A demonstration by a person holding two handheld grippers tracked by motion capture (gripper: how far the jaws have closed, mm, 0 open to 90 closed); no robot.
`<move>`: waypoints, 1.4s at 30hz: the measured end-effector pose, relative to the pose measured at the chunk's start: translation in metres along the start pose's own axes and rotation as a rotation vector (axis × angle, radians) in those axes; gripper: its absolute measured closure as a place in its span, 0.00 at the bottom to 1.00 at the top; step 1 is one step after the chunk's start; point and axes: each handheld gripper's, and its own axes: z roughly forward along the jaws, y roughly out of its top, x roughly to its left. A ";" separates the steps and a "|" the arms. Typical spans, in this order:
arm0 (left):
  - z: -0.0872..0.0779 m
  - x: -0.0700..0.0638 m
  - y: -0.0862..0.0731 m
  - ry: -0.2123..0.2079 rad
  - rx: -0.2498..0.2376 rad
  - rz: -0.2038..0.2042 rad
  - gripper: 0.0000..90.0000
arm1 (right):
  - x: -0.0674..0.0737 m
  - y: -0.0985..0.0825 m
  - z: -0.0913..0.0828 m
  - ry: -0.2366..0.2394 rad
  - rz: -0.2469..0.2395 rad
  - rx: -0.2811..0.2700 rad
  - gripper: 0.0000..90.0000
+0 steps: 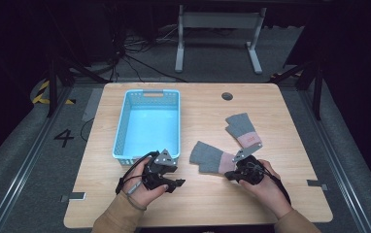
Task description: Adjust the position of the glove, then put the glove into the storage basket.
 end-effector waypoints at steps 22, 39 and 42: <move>0.001 0.000 0.002 -0.002 0.001 0.007 0.50 | -0.019 -0.008 -0.006 -0.083 0.059 -0.028 1.00; 0.003 -0.001 0.005 -0.004 -0.005 0.013 0.50 | -0.015 -0.009 -0.031 -0.078 0.067 -0.125 1.00; 0.003 -0.001 0.005 0.000 -0.006 0.010 0.50 | -0.016 -0.008 -0.037 -0.074 0.076 -0.152 1.00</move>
